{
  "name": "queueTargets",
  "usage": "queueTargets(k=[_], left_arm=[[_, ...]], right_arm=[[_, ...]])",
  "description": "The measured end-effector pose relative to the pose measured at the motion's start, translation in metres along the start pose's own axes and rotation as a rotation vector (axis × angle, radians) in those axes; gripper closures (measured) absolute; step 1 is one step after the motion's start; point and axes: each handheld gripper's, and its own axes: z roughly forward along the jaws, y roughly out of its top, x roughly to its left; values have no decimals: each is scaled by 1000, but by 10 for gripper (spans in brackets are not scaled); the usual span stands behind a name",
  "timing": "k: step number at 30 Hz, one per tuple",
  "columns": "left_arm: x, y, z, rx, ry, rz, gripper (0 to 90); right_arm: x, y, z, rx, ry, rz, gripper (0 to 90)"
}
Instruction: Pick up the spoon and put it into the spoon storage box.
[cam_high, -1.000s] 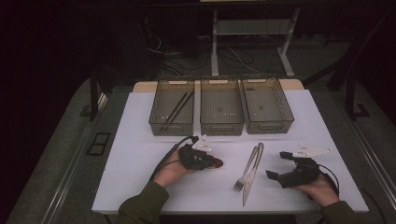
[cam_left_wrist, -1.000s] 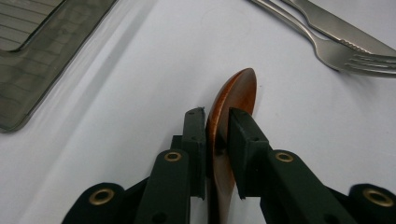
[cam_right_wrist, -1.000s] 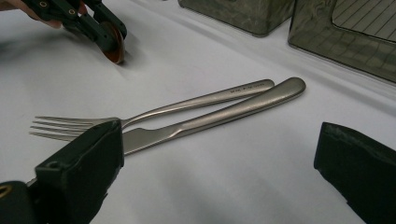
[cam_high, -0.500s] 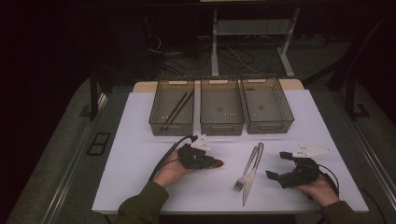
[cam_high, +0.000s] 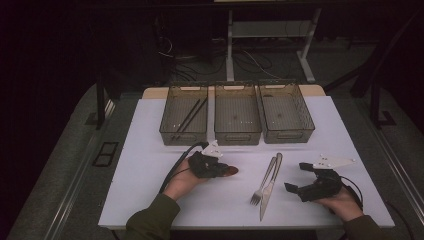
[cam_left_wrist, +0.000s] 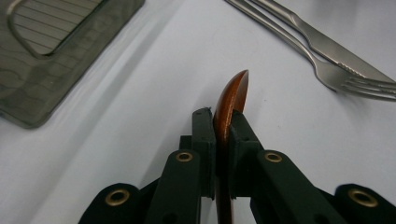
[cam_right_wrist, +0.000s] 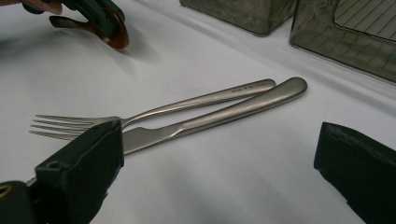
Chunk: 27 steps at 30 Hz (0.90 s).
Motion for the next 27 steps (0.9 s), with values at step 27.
queueTargets(k=[27], left_arm=[[15,21,-17,-98,49,-67,826]], right_arm=[[4,1,7,2,16,11,10]])
